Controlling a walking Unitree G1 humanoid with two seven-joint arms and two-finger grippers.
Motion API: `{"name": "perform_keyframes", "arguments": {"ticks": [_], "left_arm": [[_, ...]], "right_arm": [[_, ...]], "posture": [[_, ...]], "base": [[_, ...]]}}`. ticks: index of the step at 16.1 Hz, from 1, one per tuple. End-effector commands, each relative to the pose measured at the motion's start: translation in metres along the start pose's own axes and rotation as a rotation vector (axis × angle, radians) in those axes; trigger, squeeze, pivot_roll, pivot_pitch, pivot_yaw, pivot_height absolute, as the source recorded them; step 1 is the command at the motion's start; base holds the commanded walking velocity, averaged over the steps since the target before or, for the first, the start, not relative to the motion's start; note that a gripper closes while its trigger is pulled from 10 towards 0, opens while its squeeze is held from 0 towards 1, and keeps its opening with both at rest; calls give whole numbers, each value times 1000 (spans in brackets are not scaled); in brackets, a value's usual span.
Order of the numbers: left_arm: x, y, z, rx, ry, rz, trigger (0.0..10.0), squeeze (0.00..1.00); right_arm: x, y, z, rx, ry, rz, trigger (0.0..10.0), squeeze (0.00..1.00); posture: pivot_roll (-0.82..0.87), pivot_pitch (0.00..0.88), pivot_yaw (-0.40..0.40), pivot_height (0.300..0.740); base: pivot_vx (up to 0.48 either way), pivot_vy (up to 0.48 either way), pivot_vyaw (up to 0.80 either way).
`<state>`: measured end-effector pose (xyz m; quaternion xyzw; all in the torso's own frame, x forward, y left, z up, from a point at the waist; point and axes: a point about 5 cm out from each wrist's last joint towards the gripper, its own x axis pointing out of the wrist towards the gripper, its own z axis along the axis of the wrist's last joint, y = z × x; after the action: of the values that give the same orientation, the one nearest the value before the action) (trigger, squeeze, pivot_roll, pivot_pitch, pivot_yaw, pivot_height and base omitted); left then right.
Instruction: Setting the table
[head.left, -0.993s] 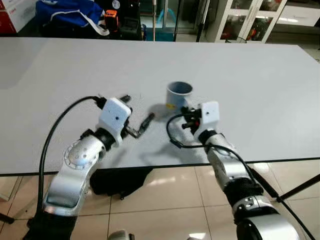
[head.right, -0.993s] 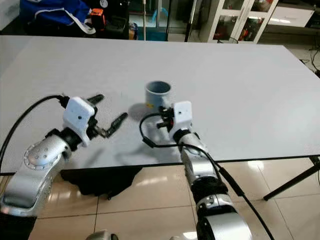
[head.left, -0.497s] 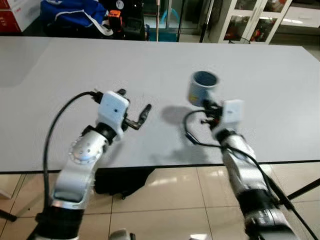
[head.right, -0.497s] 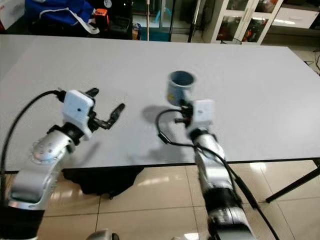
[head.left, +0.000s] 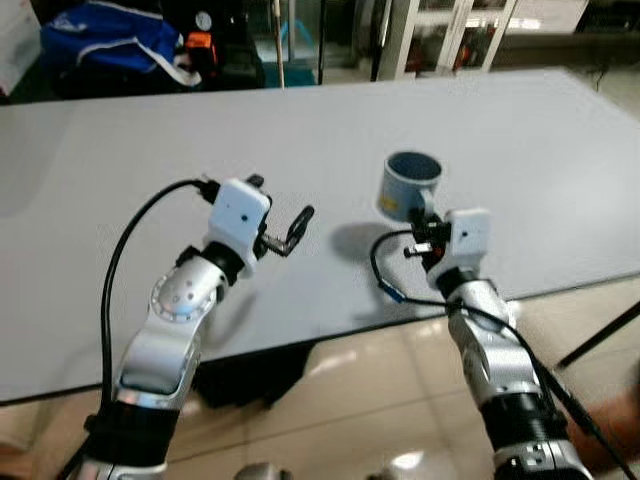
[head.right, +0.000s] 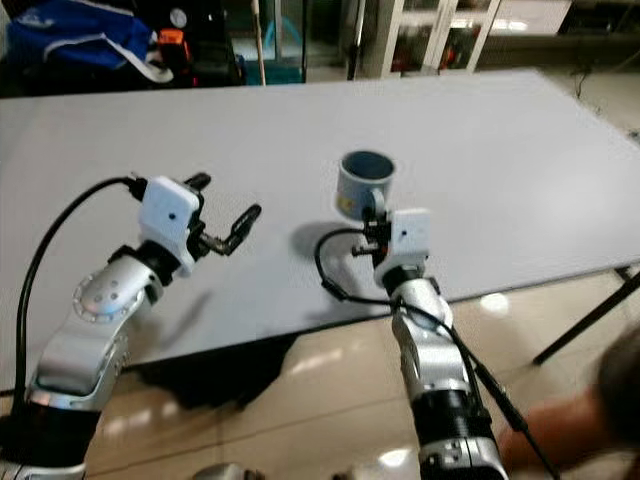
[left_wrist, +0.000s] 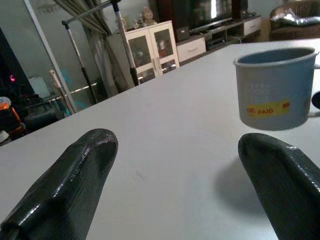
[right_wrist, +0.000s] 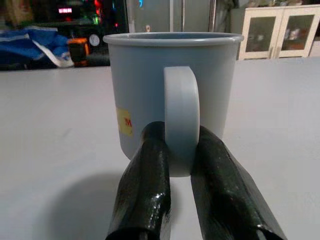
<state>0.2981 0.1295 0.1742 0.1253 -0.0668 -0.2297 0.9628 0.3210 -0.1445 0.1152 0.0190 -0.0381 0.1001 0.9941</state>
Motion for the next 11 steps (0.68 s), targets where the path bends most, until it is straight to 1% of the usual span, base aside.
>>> {"name": "perform_keyframes", "arguments": {"ticks": [1,2,4,8,11], "left_arm": [[1,3,1,54,0,28,10000,0],[2,6,2,108,4,57,10000,0],[5,8,3,80,-4,88,10000,0],[8,7,1,67,5,117,10000,0],[9,9,2,54,4,143,10000,0]], "right_arm": [[1,-2,7,-24,-20,5,10000,0],[2,0,8,-64,-20,16,10000,0],[2,-1,8,-69,-21,5,10000,0],[1,-10,11,-73,-24,-30,10000,0],[2,-10,11,-78,-22,-24,10000,0]], "posture": [[25,0,-17,740],[26,0,-17,740],[23,0,-15,740],[16,0,-12,740],[17,0,-14,740]], "base": [[0,0,0],[0,-480,800],[0,-480,800],[0,-480,800],[0,-480,800]]}}
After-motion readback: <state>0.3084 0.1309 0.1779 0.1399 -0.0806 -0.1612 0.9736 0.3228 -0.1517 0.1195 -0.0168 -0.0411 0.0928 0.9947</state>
